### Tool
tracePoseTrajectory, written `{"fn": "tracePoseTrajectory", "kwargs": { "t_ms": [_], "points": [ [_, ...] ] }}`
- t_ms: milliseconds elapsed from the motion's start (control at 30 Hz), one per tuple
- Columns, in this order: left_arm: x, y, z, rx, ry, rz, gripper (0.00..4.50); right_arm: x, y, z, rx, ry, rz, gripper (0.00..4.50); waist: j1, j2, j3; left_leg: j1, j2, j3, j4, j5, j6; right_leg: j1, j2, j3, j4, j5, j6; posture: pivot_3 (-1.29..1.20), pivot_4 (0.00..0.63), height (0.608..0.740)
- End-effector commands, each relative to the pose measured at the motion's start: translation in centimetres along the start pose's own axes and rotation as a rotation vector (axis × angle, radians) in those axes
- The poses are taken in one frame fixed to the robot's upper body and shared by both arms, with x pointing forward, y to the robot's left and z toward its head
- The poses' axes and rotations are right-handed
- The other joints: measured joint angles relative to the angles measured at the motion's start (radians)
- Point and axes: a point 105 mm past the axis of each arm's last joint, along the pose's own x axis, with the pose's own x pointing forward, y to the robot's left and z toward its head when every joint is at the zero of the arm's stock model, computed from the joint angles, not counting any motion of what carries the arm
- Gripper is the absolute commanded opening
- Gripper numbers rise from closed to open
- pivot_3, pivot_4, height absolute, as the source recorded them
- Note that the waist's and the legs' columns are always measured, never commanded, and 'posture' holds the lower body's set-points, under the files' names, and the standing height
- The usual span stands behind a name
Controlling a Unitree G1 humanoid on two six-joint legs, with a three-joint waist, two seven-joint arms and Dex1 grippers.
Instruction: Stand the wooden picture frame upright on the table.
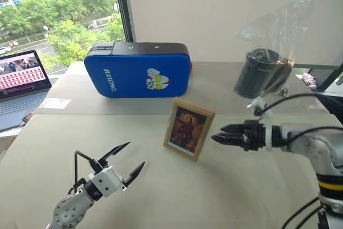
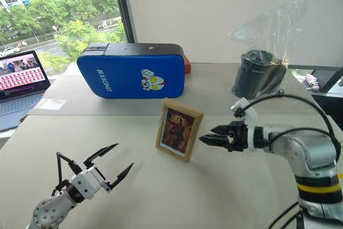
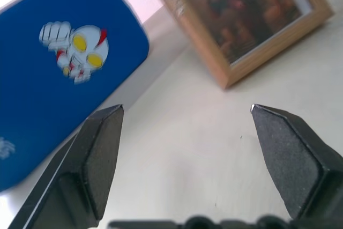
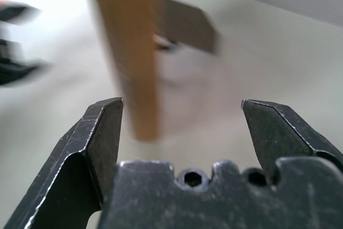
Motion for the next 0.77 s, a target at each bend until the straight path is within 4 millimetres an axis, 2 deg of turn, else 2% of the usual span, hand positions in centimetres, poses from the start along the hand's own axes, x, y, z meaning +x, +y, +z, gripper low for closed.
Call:
{"fn": "tracePoseTrajectory", "kwargs": {
  "t_ms": [33,133,233,333,433,767],
  "points": [
    [-0.2,0.7,-0.2,-0.265,0.082,0.123,4.07,-1.0,-2.3,0.4,-0.056,-0.163,-0.437,4.10,-0.003,0.000,0.000,0.000,0.000,0.000,0.000,0.000,0.000,0.000,0.000,0.000,0.001,0.000,0.000,0.00,0.150,0.740],
    [0.1,1.5,-0.8,-0.394,0.132,0.279,4.07,-2.4,-1.5,-0.1,0.021,-0.368,-0.735,4.10,-0.003,0.000,-0.001,-0.001,0.000,-0.001,0.000,0.000,0.000,-0.003,0.001,0.000,0.003,-0.001,0.001,0.00,0.150,0.740],
    [0.5,2.0,-1.7,-0.435,0.165,0.382,4.07,-1.0,1.5,-1.6,0.067,-0.439,-0.765,4.10,-0.004,0.001,-0.001,-0.002,0.000,-0.001,0.001,0.001,-0.002,-0.005,0.001,0.001,0.004,0.000,0.001,0.00,0.150,0.740],
    [0.9,2.9,-2.4,-0.440,0.175,0.441,4.07,0.8,2.5,-3.6,0.104,-0.437,-0.738,4.10,-0.012,0.000,-0.001,-0.001,0.000,-0.001,0.001,0.001,-0.002,-0.004,0.001,0.001,0.003,0.001,0.000,0.00,0.150,0.740],
    [1.2,3.2,-2.9,-0.462,0.181,0.460,4.07,1.4,2.5,-4.2,0.104,-0.457,-0.735,4.10,-0.019,0.000,-0.001,0.000,0.000,-0.001,0.001,0.002,-0.003,-0.003,0.001,0.001,0.003,0.002,-0.001,0.00,0.150,0.740],
    [1.7,3.2,-2.6,-0.424,0.165,0.425,4.07,1.5,1.8,-4.9,0.089,-0.455,-0.725,4.10,-0.016,0.000,-0.001,-0.001,0.000,-0.001,0.000,0.002,-0.003,-0.003,0.001,0.001,0.002,0.002,-0.002,0.00,0.150,0.740]
  ]
}}
